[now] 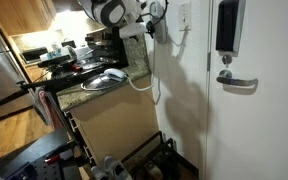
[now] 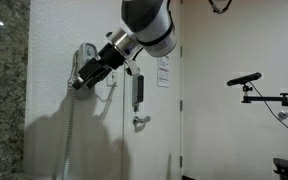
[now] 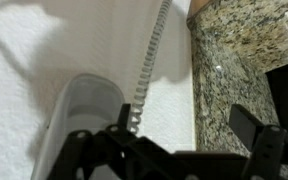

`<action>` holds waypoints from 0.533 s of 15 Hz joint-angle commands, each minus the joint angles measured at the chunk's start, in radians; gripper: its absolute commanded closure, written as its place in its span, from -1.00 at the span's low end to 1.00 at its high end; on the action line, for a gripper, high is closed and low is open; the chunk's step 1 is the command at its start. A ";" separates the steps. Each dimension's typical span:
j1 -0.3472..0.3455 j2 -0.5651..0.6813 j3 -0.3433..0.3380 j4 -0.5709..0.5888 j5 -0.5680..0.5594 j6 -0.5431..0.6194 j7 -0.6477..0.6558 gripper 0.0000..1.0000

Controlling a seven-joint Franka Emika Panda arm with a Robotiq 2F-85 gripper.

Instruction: Hang up the telephone cord on the handset

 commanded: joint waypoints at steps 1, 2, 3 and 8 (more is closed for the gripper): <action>0.049 0.018 -0.053 0.005 -0.006 -0.048 0.081 -1.00; 0.051 0.024 -0.050 0.009 -0.001 -0.070 0.093 -1.00; 0.075 0.030 -0.079 0.011 -0.015 -0.089 0.123 -1.00; 0.073 0.037 -0.069 0.001 -0.001 -0.104 0.117 -1.00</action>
